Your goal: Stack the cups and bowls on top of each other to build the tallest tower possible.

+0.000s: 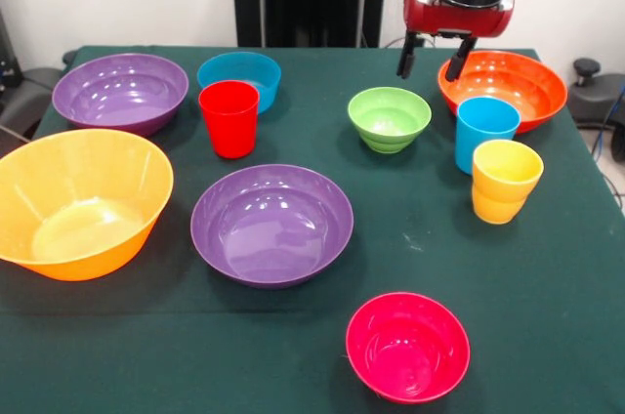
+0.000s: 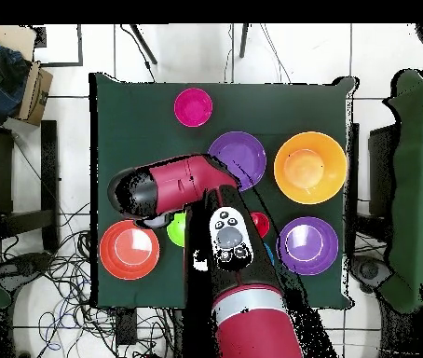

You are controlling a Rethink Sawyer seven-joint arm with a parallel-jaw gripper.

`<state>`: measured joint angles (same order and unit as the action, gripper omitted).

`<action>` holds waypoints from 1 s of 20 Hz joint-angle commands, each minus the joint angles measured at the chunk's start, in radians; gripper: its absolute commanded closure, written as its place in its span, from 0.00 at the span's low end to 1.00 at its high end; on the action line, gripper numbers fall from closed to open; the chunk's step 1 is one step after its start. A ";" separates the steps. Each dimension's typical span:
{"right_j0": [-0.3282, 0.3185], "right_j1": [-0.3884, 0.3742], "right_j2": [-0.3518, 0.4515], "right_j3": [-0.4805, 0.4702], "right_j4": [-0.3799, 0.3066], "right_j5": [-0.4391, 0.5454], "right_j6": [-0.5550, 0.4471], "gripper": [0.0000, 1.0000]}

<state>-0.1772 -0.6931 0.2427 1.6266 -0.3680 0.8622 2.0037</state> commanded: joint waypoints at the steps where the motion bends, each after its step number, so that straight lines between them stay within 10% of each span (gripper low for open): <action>1: 0.017 0.006 0.011 0.072 -0.044 -0.089 0.023 0.00; 20: 0.037 -0.038 -0.001 0.148 -0.024 -0.143 0.071 0.00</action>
<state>-0.1722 -0.7009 0.2414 1.6832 -0.3678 0.8031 2.0037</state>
